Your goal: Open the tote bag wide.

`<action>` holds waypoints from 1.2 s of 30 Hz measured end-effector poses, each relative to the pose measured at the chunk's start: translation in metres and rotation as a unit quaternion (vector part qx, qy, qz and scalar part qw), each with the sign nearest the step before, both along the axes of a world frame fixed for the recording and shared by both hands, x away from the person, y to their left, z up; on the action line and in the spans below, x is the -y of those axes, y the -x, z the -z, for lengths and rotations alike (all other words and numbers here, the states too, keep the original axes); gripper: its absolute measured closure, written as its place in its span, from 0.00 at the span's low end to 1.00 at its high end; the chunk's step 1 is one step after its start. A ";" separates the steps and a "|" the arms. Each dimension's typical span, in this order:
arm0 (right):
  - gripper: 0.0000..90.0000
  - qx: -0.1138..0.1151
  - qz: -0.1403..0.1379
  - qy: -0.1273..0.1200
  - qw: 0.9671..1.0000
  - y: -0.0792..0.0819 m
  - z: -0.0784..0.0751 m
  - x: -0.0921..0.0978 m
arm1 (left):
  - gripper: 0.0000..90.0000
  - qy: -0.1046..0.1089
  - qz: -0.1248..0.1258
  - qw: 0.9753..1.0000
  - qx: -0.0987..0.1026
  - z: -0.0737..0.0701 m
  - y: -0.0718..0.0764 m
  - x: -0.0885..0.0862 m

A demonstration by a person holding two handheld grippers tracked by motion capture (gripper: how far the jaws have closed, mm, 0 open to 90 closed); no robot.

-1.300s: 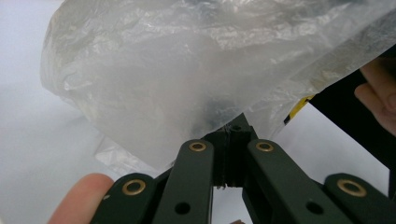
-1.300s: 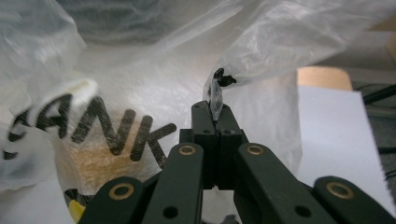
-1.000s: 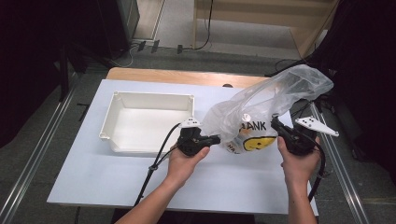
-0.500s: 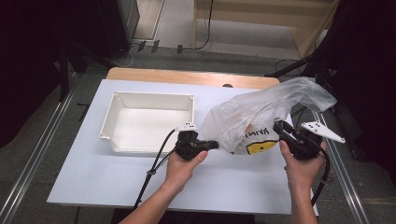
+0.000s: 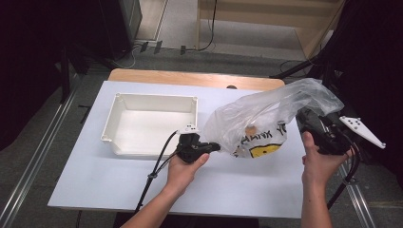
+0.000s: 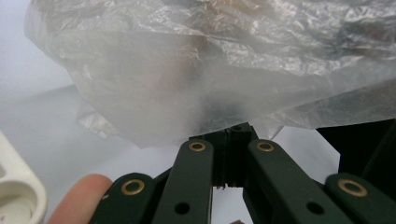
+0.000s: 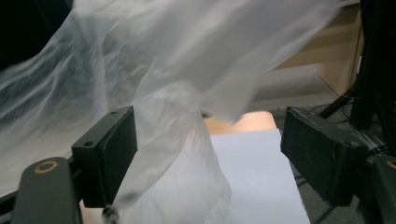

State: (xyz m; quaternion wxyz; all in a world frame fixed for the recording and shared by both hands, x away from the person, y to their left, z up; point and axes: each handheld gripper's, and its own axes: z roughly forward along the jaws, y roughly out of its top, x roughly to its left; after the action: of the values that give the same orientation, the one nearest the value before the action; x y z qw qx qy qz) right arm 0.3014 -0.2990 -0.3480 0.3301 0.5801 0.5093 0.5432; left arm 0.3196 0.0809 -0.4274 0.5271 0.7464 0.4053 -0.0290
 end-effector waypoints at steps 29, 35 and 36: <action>1.00 -0.072 -0.002 0.114 0.991 -0.061 0.011 -0.032 | 1.00 -0.003 -0.038 0.999 0.003 0.011 0.006 -0.022; 1.00 -0.061 0.007 0.120 0.991 -0.052 0.007 -0.024 | 1.00 0.003 -0.048 0.999 0.010 0.009 0.007 -0.028; 1.00 -0.063 0.008 0.121 0.991 -0.052 0.007 -0.022 | 1.00 0.005 -0.051 0.999 0.009 0.008 0.007 -0.029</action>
State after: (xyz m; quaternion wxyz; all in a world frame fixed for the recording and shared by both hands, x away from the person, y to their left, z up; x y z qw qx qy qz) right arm 0.3530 -0.2767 -0.3550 0.3695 0.5726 0.5865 0.4377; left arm 0.3125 0.1102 -0.4356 0.5350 0.7226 0.4377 0.0029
